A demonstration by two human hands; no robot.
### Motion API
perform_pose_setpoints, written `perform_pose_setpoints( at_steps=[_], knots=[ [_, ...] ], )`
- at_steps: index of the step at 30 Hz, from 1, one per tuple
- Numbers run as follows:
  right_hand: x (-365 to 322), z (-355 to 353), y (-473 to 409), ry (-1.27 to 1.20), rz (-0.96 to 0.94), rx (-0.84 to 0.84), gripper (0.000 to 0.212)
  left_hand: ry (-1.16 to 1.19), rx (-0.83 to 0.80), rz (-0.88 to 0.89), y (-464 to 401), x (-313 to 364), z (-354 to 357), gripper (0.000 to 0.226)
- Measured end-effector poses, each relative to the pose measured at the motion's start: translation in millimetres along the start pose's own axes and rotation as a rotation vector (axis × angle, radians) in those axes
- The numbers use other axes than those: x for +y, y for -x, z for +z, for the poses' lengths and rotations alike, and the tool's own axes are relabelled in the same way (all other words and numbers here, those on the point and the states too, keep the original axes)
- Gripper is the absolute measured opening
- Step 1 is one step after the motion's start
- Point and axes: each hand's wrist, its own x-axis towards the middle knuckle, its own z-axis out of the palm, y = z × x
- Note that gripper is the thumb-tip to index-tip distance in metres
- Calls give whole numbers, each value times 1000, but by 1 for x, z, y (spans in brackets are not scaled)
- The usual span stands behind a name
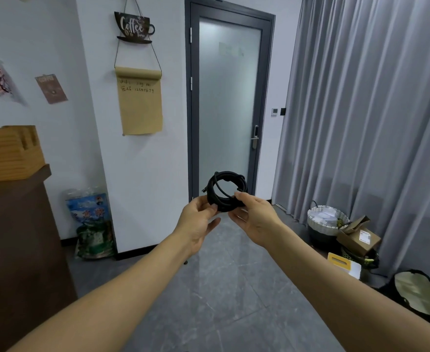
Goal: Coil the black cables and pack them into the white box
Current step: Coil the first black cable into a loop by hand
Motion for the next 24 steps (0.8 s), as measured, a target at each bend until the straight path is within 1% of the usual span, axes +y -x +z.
perform_pose_setpoints(
  at_steps=[3,7,13,17,19,22,24],
  knots=[
    [-1,-3,-2,-24,-10,-32,13,-34,37,60,-3,2,5,20],
    [-3,-10,-2,-57,-6,-46,15,-4,-7,53,-6,1,8,21],
    [-4,-9,1,-72,2,-52,19,198,-74,60,-7,0,15,19],
    [-4,-7,3,-75,14,-72,23,304,-57,22,-13,-1,16,19],
    [-4,-9,4,-66,10,-94,25,294,-67,5,-13,0,18,19],
    [-5,-16,4,-60,-6,-133,29,174,-87,-56,-11,0,20,20],
    [-7,-19,4,-23,-18,-155,31,97,-28,-131,-9,-2,21,19]
  ],
)
